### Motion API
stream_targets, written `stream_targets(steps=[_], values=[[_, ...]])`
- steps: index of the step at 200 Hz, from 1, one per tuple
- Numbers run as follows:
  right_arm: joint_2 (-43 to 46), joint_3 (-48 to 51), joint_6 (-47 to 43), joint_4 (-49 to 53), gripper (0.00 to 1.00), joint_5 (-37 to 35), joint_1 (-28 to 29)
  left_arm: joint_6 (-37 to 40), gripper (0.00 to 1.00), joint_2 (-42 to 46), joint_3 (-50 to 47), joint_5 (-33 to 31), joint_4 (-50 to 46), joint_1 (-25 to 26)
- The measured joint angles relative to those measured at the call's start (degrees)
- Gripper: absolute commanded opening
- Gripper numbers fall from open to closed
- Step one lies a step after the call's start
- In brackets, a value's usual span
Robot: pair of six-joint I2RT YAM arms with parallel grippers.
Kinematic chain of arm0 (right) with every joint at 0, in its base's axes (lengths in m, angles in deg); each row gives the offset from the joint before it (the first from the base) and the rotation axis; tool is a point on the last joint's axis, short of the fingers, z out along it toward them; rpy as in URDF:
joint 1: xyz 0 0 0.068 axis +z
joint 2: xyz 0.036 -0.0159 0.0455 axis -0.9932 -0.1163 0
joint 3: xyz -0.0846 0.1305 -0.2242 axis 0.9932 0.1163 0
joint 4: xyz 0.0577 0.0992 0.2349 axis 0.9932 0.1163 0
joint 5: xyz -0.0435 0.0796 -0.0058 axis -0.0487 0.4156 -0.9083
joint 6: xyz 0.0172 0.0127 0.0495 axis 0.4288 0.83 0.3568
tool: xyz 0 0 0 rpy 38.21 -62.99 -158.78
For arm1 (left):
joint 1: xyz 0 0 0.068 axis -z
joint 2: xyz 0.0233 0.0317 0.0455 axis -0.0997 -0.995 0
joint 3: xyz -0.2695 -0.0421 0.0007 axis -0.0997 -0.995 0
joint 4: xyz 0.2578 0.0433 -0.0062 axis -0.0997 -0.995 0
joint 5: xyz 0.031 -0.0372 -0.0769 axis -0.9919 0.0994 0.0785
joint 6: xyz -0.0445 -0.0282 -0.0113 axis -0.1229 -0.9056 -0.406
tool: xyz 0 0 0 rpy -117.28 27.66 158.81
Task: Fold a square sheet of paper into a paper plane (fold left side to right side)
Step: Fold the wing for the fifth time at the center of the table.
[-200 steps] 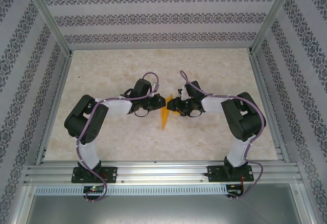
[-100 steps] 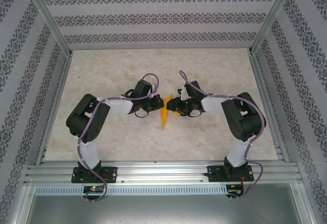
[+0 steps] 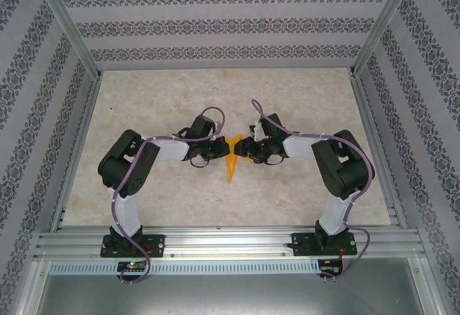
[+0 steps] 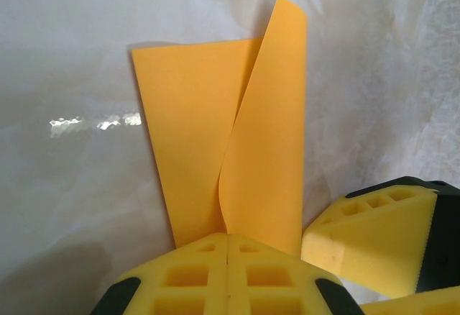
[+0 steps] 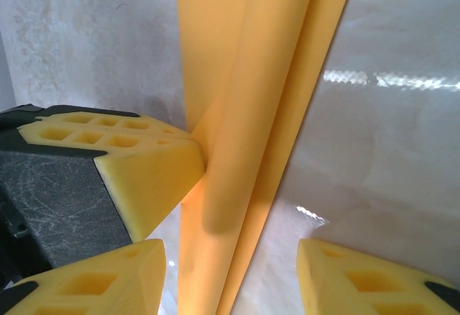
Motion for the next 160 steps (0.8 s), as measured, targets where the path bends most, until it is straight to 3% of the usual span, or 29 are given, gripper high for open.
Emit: stream_targets(steps=[160], values=[[2.7,1.7,-1.1,1.2,0.51,-1.0,-1.6,0.2,0.00,-0.8,0.4,-0.2,0.1,-0.4]])
